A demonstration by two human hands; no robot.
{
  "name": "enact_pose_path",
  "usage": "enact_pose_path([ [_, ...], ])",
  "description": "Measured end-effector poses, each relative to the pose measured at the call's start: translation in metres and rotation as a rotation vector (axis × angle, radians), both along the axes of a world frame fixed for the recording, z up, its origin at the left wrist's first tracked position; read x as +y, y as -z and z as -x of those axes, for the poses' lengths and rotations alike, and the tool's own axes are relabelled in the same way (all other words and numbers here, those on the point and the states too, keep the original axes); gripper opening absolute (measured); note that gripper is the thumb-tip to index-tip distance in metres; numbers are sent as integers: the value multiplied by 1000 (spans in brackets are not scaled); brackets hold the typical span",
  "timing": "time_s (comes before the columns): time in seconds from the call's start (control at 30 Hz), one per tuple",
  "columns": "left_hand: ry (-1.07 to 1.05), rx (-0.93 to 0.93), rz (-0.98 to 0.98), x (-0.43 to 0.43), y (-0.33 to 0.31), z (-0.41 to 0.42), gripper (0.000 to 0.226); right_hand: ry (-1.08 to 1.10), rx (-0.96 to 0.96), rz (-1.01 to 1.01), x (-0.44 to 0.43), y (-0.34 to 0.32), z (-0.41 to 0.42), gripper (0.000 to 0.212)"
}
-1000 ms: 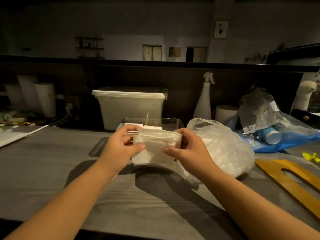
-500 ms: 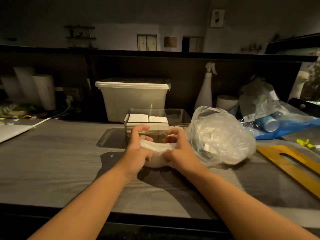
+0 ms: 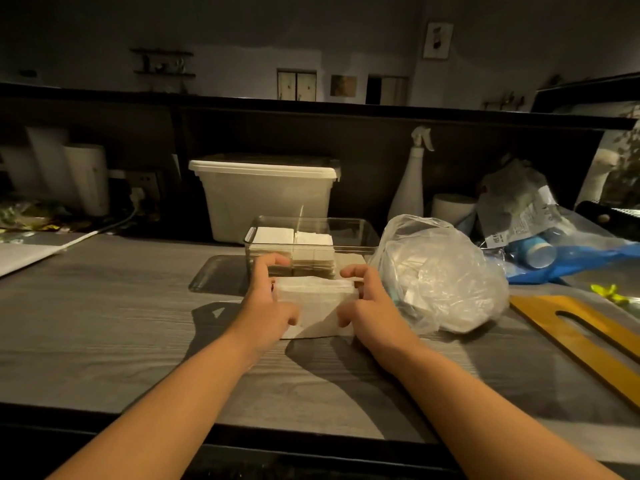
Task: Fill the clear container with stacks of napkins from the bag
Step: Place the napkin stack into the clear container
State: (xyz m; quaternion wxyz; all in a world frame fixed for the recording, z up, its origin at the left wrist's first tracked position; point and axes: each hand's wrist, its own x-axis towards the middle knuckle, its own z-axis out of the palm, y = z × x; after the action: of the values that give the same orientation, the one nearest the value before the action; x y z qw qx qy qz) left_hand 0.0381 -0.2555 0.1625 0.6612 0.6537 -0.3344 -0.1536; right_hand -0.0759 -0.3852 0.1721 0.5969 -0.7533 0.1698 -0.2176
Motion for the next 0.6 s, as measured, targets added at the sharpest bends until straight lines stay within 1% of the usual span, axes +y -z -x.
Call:
enact_pose_path([
  [0.1, -65, -78, -15, -5, 0, 1, 68, -22, -35, 87, 5, -2, -1, 54],
  [0.17, -102, -84, 58, -7, -2, 1, 63, 16, -119, 122, 7, -3, -3, 51],
  [0.23, -102, -59, 129, -8, -4, 1, 65, 37, -173, 102, 7, -2, -5, 54],
  [0.3, -53, -18, 128, -6, -6, 3, 69, 12, -117, 102, 7, -1, -4, 60],
  [0.37, 23, -4, 62, -5, -6, 6, 73, -34, -38, 122, 8, 0, -3, 64],
  [0.43, 69, -34, 18, -5, -4, 6, 79, -58, -49, 92, 10, -3, -2, 66],
  [0.5, 68, -45, 8, -5, -3, 4, 82, -67, -79, 55, 11, -7, -1, 71],
  [0.6, 2, -22, 10, -5, 1, -2, 77, -62, -66, 4, 9, -6, -1, 71],
])
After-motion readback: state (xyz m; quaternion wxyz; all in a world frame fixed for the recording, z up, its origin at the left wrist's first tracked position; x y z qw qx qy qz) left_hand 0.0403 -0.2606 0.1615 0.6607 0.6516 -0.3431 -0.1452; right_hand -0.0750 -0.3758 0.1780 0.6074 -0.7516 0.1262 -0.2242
